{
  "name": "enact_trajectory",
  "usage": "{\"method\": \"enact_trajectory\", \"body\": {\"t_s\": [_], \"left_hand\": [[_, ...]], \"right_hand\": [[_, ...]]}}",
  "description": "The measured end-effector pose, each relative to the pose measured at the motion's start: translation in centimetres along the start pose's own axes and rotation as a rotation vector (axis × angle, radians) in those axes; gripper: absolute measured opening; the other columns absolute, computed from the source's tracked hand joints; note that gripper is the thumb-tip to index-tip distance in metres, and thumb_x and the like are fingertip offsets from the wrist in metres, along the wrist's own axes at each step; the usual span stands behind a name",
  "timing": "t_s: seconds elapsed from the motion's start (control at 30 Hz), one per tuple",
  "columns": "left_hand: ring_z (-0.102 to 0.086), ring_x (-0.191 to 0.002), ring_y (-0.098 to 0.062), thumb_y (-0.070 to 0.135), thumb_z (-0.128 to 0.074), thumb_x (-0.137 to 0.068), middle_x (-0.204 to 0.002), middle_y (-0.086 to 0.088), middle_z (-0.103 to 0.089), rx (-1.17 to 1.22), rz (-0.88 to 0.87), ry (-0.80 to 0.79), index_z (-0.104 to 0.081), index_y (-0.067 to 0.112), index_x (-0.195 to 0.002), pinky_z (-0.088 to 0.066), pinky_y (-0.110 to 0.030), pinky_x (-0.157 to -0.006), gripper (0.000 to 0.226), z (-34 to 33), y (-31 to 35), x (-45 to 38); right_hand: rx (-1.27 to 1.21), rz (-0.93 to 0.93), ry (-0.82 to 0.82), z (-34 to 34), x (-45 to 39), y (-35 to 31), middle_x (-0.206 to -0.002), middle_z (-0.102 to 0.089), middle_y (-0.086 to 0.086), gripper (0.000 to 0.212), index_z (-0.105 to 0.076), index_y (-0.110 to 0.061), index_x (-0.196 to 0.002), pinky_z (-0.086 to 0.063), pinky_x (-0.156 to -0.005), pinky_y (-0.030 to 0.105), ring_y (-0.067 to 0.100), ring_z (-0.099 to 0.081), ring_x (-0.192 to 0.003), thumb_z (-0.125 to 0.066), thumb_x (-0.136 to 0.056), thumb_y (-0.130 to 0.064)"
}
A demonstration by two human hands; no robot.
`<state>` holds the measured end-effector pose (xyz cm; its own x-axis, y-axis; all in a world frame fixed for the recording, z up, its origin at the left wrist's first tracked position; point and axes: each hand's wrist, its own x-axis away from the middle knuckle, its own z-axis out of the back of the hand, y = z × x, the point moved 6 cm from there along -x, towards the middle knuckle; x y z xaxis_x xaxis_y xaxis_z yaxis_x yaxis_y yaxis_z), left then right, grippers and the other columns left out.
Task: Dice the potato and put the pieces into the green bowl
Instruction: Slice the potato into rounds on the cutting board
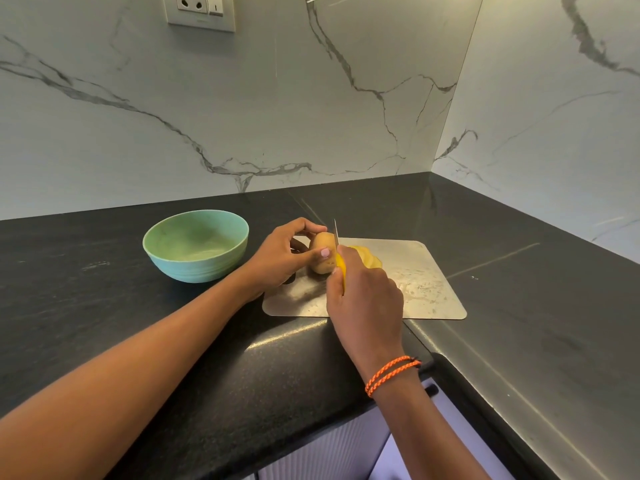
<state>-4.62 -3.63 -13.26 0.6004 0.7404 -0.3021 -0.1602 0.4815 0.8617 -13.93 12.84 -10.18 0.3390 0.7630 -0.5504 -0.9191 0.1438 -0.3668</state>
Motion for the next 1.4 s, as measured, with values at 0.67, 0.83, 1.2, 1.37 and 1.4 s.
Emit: {"method": "enact_trajectory", "body": {"t_s": [0.67, 0.83, 1.2, 1.37, 1.4], "left_hand": [[-0.069, -0.105, -0.012, 0.035, -0.080, -0.093, -0.124, 0.008, -0.069, -0.012, -0.012, 0.027, -0.067, 0.025, -0.127, -0.059, -0.032, -0.091, 0.038, 0.2, 0.3, 0.1], [-0.068, -0.107, -0.013, 0.036, -0.079, -0.094, -0.124, 0.008, -0.068, -0.037, -0.008, 0.025, -0.066, 0.027, -0.128, -0.059, -0.036, -0.094, 0.038, 0.1, 0.2, 0.1], [-0.067, -0.106, -0.008, 0.034, -0.079, -0.094, -0.127, 0.008, -0.066, -0.006, -0.020, 0.021, -0.064, 0.027, -0.129, -0.058, -0.028, -0.091, 0.039, 0.2, 0.4, 0.6], [-0.068, -0.109, -0.014, 0.031, -0.081, -0.093, -0.125, 0.007, -0.069, 0.076, 0.003, 0.020, -0.067, 0.028, -0.126, -0.057, -0.032, -0.096, 0.036, 0.3, 0.1, 0.5], [-0.068, -0.109, -0.015, 0.031, -0.080, -0.094, -0.125, 0.007, -0.069, 0.089, 0.013, 0.017, -0.068, 0.029, -0.126, -0.056, -0.033, -0.097, 0.035, 0.3, 0.0, 0.5]], "right_hand": [[-0.007, 0.001, -0.137, -0.9, 0.4, 0.5, -0.102, -0.070, -0.002, 0.034, -0.049, -0.029, -0.140, -0.049, -0.072, 0.033, 0.019, -0.067, -0.093, -0.046, -0.107, -0.034], [0.046, 0.005, -0.194, -1.0, 0.6, 0.2, -0.104, -0.068, -0.002, 0.031, -0.049, -0.028, -0.138, -0.045, -0.069, 0.030, 0.019, -0.065, -0.091, -0.047, -0.107, -0.033], [0.101, -0.067, -0.153, -1.0, 0.5, 0.3, -0.101, -0.068, 0.000, 0.027, -0.056, -0.027, -0.130, -0.041, -0.067, 0.031, 0.022, -0.065, -0.091, -0.045, -0.106, -0.029], [0.044, -0.100, -0.046, -0.3, -0.1, 0.6, -0.108, -0.070, 0.001, 0.037, -0.049, -0.026, -0.144, -0.039, -0.067, 0.028, 0.020, -0.066, -0.096, -0.044, -0.108, -0.032], [0.032, -0.091, -0.024, -0.1, -0.2, 0.4, -0.107, -0.071, 0.001, 0.039, -0.048, -0.026, -0.146, -0.041, -0.067, 0.028, 0.020, -0.066, -0.095, -0.044, -0.107, -0.033]]}}
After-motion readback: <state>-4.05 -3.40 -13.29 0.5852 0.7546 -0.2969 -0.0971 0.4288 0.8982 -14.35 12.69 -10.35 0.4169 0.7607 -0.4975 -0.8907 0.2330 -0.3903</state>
